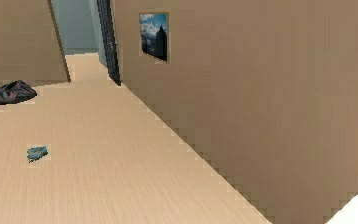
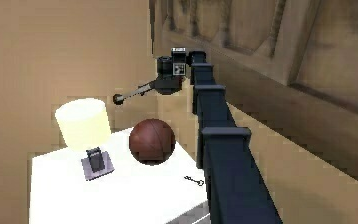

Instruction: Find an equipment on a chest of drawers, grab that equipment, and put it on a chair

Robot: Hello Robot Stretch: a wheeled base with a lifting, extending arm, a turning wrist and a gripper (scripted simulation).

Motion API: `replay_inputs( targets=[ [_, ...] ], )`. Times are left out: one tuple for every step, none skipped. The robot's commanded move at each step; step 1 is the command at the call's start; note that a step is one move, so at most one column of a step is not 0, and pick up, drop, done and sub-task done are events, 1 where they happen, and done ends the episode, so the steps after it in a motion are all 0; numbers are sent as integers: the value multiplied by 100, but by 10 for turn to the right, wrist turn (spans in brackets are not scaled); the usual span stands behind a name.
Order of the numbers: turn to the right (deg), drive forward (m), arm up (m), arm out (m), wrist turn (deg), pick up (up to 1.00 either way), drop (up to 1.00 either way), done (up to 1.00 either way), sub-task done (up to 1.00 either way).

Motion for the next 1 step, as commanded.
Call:
replay_inputs(
  targets=[
    [0,0,0,0,180,0,0,0,0]
  ],
)
